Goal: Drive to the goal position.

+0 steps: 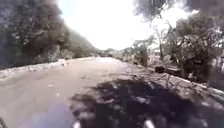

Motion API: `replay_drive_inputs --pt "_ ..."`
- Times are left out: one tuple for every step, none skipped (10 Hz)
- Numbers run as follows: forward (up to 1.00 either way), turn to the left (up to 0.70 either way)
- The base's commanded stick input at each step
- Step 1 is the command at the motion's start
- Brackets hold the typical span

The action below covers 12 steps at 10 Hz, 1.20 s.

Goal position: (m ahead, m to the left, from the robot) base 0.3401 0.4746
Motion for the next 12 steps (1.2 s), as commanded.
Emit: replay_drive_inputs --pt "0.19 0.0" --pt "0.16 0.0" --pt "0.13 0.0" --pt "0.1 0.0" --pt "0.07 0.0" --pt "0.04 0.0" --pt "0.01 0.0" --pt "0.0 0.0" --pt "0.0 0.0" --pt "0.0 0.0" --pt "0.0 0.0" --pt "0.0 0.0"
